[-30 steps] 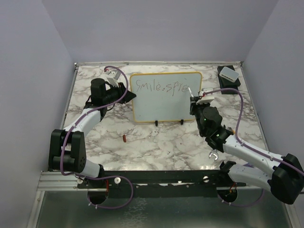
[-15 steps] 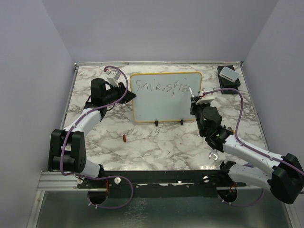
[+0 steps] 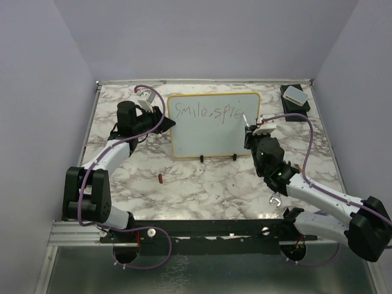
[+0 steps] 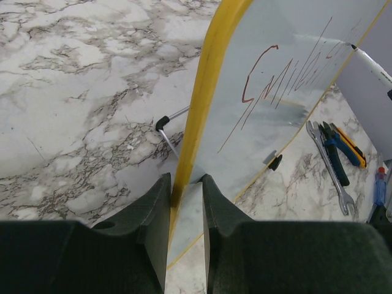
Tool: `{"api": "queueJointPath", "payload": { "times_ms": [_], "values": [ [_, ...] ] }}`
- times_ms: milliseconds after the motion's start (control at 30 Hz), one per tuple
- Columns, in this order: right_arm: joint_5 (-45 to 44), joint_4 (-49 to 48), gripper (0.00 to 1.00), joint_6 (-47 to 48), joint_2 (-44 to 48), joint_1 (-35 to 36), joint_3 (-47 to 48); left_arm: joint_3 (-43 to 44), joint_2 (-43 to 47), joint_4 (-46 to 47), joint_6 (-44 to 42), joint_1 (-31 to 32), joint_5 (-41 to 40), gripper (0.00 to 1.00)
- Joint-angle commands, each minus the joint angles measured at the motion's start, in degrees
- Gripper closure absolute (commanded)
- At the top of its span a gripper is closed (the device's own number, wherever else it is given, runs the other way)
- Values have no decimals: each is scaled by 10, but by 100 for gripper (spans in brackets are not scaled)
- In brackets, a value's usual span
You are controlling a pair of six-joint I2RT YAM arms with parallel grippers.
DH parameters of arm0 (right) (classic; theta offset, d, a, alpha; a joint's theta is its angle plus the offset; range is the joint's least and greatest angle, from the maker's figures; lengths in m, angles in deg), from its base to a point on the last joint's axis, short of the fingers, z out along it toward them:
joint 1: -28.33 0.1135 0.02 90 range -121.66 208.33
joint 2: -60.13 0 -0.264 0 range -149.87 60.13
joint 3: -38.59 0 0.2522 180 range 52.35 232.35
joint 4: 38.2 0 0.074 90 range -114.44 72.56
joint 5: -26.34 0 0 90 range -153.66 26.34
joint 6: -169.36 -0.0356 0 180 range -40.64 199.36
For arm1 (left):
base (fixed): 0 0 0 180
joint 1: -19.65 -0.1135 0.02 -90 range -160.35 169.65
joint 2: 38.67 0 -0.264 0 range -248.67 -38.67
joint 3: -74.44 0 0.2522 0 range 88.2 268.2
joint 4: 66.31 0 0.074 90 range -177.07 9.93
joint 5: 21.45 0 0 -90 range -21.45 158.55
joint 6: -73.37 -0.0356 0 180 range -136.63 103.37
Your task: Write a sentence on the whiteboard
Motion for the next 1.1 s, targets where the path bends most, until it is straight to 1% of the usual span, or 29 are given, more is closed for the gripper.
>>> {"api": "queueJointPath", "payload": {
  "times_ms": [0, 233, 400, 567, 633, 767, 900, 1067],
  "values": [
    [-17, 23, 99, -19, 0, -3, -7, 6, 7, 6, -4, 1, -2, 76],
    [-23, 48, 99, -47, 5, -3, -14, 6, 7, 6, -4, 1, -2, 76],
    [-42, 68, 99, -65, 14, -4, -18, 6, 7, 6, -5, 1, -2, 76],
    [-39, 76, 99, -67, 27, -4, -20, 6, 7, 6, -4, 1, -2, 76],
    [-15, 74, 99, -59, 40, -3, -22, 6, 8, 6, -4, 2, -2, 76],
    [66, 50, 99, -24, 74, -3, -35, 5, 7, 6, -4, 1, -5, 77],
    [79, 23, 99, -12, 72, -3, -37, 5, 0, 6, -7, 1, -4, 79],
    [135, -10, 99, 9, 84, -12, -44, 9, -10, -9, -26, 1, 3, 84]
  ]
}}
